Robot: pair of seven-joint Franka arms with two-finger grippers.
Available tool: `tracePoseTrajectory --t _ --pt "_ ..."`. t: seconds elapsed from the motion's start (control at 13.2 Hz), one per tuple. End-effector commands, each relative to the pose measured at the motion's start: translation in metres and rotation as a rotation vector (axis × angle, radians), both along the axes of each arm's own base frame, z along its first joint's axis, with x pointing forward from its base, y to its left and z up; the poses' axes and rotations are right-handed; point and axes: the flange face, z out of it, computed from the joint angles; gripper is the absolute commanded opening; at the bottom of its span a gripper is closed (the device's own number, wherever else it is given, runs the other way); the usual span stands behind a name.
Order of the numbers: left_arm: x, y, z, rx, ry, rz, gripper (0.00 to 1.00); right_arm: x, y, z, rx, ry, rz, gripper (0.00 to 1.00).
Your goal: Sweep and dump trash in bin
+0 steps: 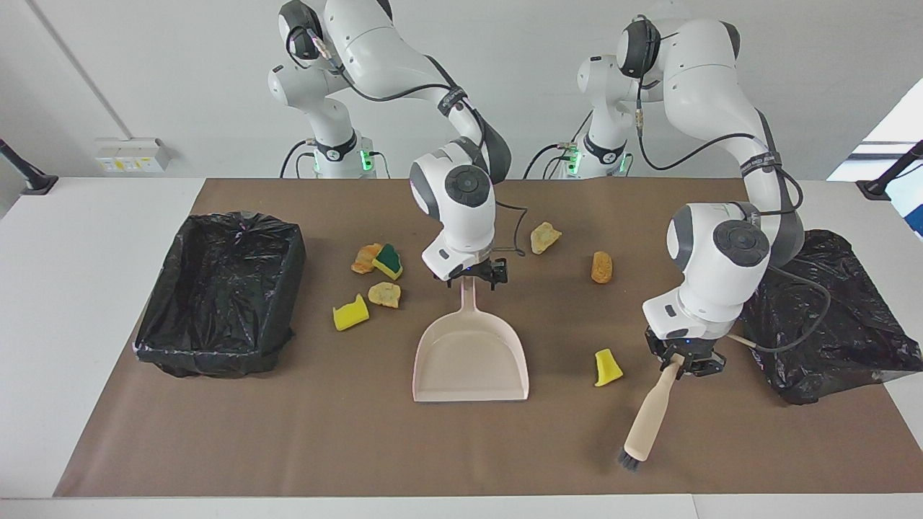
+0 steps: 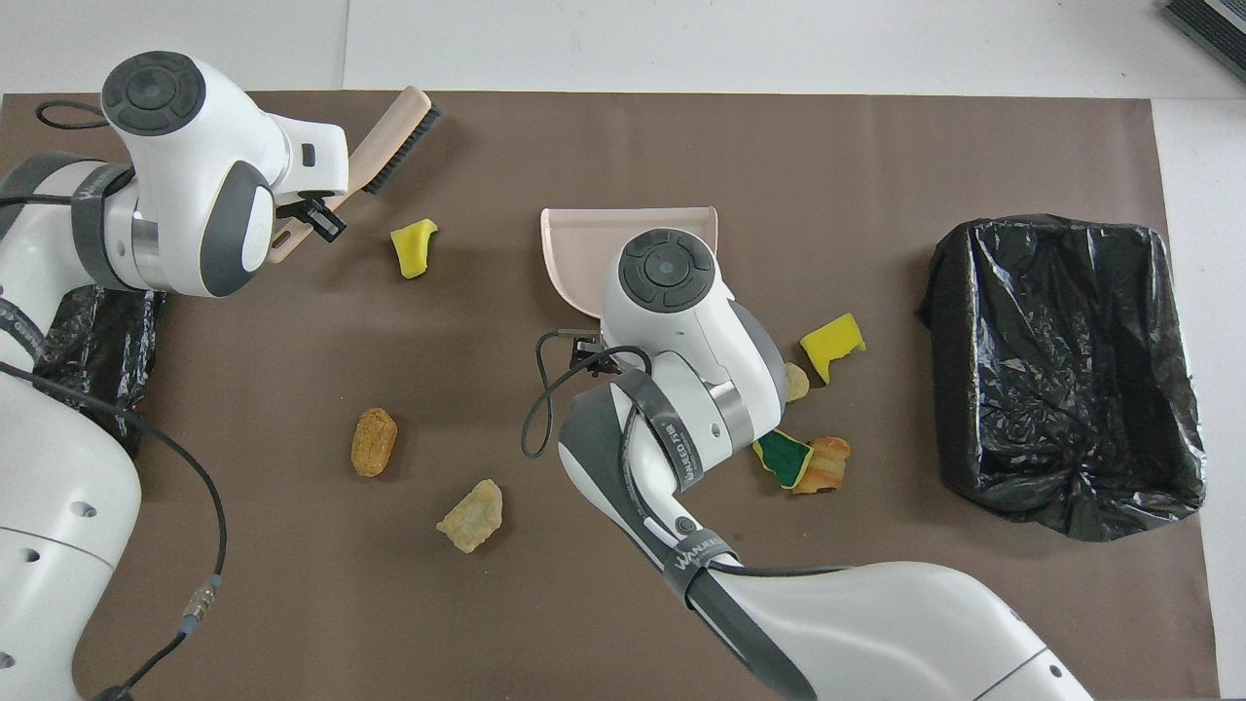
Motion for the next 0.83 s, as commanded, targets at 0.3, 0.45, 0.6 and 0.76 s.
tracePoseTrajectory --t 0.3,0.45,0.6,0.76 --pt "-0.081 0.009 -0.007 0.039 0.16 -0.241 0.0 0.003 -0.007 0.021 0.024 -0.026 -0.012 0.14" --pt "-0.112 0.013 0.0 0.039 0.206 -0.242 0.0 0.009 -0.012 0.026 0.034 -0.038 -0.036 0.0" --pt "-0.145 0.005 0.006 0.046 0.273 -0.26 0.0 0.012 -0.017 0.026 0.04 -0.038 0.041 0.0" --pt "-0.177 -0.009 0.01 0.052 0.307 -0.287 0.0 0.007 -0.02 0.039 0.049 -0.054 0.181 0.0"
